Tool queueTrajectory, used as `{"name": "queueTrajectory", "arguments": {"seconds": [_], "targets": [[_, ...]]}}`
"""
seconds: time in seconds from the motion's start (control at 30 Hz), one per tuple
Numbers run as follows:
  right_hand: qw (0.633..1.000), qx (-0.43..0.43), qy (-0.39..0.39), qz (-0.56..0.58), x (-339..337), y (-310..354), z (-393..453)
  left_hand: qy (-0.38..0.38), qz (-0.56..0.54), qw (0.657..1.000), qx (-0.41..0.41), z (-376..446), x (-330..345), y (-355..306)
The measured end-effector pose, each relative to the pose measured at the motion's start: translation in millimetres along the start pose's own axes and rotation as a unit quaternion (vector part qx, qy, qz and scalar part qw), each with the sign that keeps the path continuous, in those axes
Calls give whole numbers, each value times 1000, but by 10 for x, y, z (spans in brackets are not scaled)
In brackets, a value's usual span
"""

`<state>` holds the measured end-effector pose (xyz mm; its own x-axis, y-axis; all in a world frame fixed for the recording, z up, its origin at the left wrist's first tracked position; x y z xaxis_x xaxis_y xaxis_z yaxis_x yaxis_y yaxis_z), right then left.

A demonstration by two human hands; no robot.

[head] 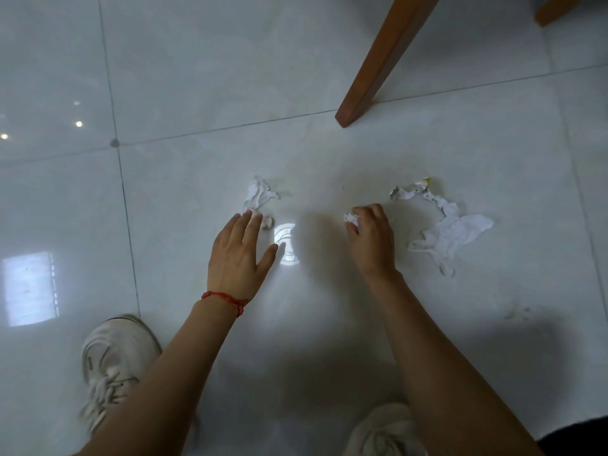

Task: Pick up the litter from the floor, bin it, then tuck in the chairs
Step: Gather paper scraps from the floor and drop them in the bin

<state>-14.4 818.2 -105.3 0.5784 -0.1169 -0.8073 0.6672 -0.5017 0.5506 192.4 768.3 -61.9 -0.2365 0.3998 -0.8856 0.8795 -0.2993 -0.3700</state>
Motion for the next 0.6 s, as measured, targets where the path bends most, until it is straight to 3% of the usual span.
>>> {"name": "queueTrajectory", "arguments": {"seconds": [0.3, 0.6], "targets": [[996, -67, -50, 39, -162, 293, -162, -55, -58, 996, -43, 350, 69, 185], [996, -37, -62, 49, -126, 259, -324, -35, -23, 999, -3, 612, 285, 230]]}}
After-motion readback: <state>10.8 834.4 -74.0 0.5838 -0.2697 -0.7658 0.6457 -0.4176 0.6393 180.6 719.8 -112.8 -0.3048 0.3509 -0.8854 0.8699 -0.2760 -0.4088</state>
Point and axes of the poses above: each hand's wrist, its own z-axis towards the middle knuckle, its own x-axis out of the palm, y = z × x, the point moved 6 cm from there along z, towards the middle knuckle, and after that the axes turned 1 degree about -x, right-handed, at the moved point
